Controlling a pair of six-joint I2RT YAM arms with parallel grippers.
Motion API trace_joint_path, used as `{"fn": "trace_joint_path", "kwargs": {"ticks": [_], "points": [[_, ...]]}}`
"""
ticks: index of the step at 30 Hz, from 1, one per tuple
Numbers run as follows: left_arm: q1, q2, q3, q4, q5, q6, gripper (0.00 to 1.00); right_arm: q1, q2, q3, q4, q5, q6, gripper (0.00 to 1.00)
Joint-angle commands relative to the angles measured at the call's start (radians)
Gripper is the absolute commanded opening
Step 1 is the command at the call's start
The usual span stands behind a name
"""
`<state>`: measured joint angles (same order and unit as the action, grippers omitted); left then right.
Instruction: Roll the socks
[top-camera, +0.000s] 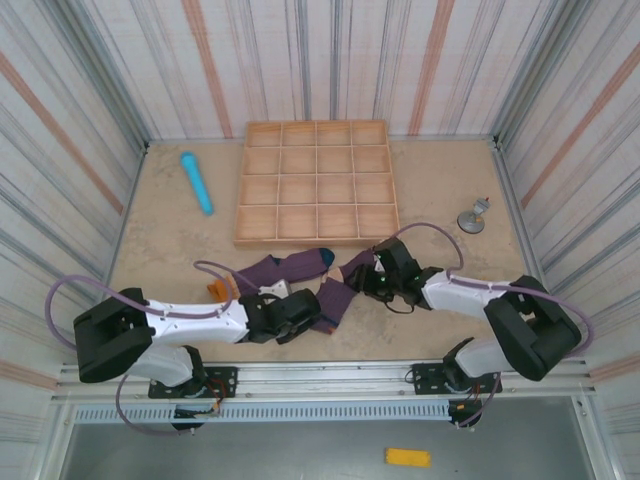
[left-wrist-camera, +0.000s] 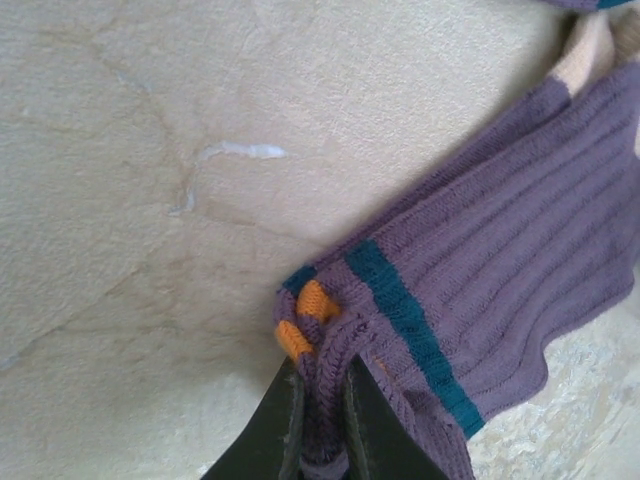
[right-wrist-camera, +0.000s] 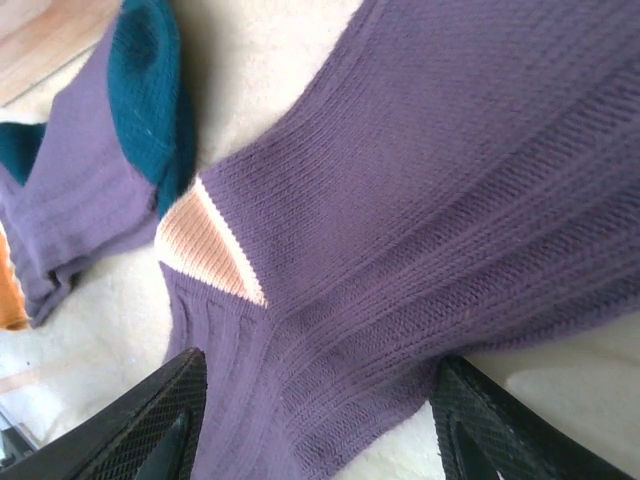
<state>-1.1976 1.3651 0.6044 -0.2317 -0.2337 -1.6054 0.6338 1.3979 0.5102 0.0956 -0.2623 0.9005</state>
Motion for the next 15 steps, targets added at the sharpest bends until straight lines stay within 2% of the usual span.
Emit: {"fn": "trace_joint_path", "kwargs": {"ticks": [1, 5, 7, 11, 15], "points": [[-0.029, 0.010, 0.039, -0.035, -0.084, -0.033, 0.00, -0.008, 0.074, 0.054, 0.029, -0.018, -0.050, 0.63], [-0.049, 0.013, 0.043, -0.029, -0.110, -0.030, 0.00, -0.011, 0.151, 0.096, 0.027, -0.032, -0.099, 0.64], [-0.053, 0.011, 0.044, -0.032, -0.119, -0.035, 0.00, -0.011, 0.148, 0.090, 0.027, -0.049, -0.148, 0.68], [-0.053, 0.016, 0.060, -0.088, -0.132, -0.053, 0.00, 0.025, 0.025, 0.065, -0.070, -0.018, -0.284, 0.80], [-0.047, 0.027, 0.088, -0.142, -0.123, -0.067, 0.00, 0.131, -0.142, 0.024, -0.159, 0.090, -0.398, 0.86]]}}
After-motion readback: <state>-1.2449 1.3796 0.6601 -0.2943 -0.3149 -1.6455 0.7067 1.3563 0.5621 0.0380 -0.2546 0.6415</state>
